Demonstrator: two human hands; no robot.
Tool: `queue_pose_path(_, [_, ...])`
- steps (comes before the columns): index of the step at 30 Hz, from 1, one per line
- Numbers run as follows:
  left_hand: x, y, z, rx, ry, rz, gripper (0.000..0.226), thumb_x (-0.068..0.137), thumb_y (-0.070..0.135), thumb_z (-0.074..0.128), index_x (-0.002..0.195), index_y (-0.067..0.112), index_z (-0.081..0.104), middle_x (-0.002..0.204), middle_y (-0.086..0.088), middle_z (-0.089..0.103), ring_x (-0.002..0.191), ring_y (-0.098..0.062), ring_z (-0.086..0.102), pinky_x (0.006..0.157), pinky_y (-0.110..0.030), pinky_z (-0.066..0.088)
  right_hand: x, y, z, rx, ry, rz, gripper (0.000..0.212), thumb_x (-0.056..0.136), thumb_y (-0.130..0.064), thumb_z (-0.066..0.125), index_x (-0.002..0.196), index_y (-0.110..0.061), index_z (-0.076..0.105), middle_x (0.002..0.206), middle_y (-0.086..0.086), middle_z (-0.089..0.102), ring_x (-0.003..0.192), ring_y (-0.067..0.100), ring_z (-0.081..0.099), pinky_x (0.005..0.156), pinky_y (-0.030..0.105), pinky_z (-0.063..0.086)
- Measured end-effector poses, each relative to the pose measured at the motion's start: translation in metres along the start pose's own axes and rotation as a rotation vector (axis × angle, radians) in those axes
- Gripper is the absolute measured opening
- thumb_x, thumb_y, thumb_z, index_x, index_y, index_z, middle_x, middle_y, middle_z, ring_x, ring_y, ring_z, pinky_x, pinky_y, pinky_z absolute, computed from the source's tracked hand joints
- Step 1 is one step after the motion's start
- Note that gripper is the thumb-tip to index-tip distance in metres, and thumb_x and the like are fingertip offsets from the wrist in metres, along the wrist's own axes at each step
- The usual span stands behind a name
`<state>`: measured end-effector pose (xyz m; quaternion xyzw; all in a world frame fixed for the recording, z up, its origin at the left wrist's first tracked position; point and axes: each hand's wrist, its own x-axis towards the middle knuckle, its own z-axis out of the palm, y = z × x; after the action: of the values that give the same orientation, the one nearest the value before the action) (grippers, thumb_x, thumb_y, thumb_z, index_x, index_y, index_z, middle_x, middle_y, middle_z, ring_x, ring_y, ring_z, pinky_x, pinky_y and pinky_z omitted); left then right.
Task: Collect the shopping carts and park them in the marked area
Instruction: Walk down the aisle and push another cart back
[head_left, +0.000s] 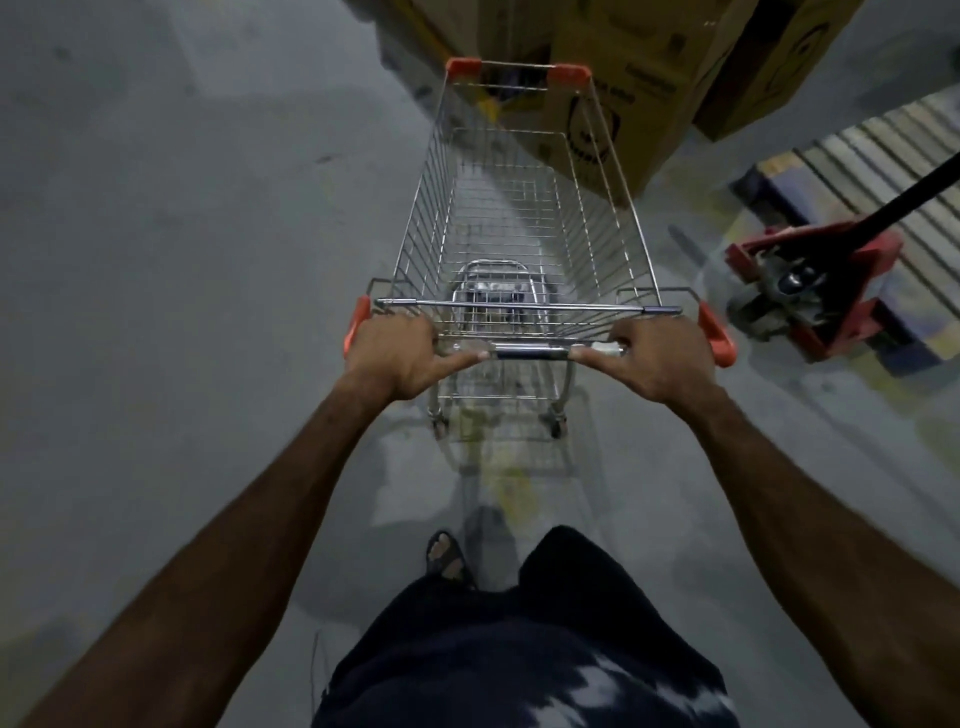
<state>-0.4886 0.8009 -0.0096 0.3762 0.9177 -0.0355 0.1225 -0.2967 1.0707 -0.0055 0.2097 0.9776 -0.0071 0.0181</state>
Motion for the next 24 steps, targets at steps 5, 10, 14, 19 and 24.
queue_pose_path(5, [0.002, -0.004, -0.002, -0.01, -0.033, -0.08, 0.114, 0.068, 0.111, 0.004, 0.092, 0.025, 0.075, 0.094, -0.003, 0.078, 0.101, -0.025, 0.072, 0.128, -0.061, 0.008, 0.022, 0.001, 0.007, 0.009, 0.02, -0.051, 0.09, 0.073, -0.105, 0.027, 0.057, -0.02, 0.05, 0.053, -0.008, 0.049, 0.057, 0.02, 0.054, 0.061, 0.03, 0.036])
queue_pose_path(10, [-0.014, 0.007, 0.0, -0.026, 0.031, -0.198, 0.105, 0.071, 0.11, 0.008, 0.075, 0.029, 0.074, 0.078, 0.001, 0.074, 0.092, -0.022, 0.073, 0.128, -0.059, 0.011, 0.052, 0.01, 0.004, 0.01, 0.0, -0.206, 0.089, 0.073, -0.106, 0.026, 0.059, -0.022, 0.053, 0.058, -0.007, 0.054, 0.062, 0.021, 0.056, 0.065, 0.032, 0.038])
queue_pose_path(14, [-0.044, 0.009, 0.009, -0.043, 0.093, -0.28, 0.089, 0.076, 0.108, 0.014, 0.061, 0.034, 0.062, 0.069, 0.004, 0.067, 0.088, -0.022, 0.072, 0.125, -0.059, 0.018, 0.069, 0.001, 0.003, -0.004, -0.041, -0.345, 0.096, 0.071, -0.108, 0.02, 0.058, -0.021, 0.059, 0.054, -0.006, 0.054, 0.056, 0.016, 0.056, 0.064, 0.033, 0.048])
queue_pose_path(19, [-0.086, 0.006, 0.026, -0.073, 0.065, -0.503, 0.102, 0.071, 0.11, 0.01, 0.06, 0.023, 0.062, 0.067, 0.002, 0.068, 0.09, -0.023, 0.072, 0.125, -0.06, 0.017, 0.086, -0.029, 0.002, -0.021, -0.09, -0.536, 0.095, 0.071, -0.107, 0.018, 0.06, -0.022, 0.059, 0.056, -0.007, 0.054, 0.057, 0.013, 0.055, 0.069, 0.035, 0.047])
queue_pose_path(24, [-0.144, 0.02, 0.041, -0.1, 0.024, -0.729, 0.106, 0.071, 0.11, 0.007, 0.063, 0.023, 0.067, 0.068, 0.003, 0.068, 0.089, -0.022, 0.072, 0.126, -0.061, 0.014, 0.1, -0.073, 0.0, -0.029, -0.082, -0.787, 0.095, 0.072, -0.107, 0.021, 0.058, -0.02, 0.057, 0.055, -0.007, 0.055, 0.057, 0.014, 0.055, 0.068, 0.034, 0.046])
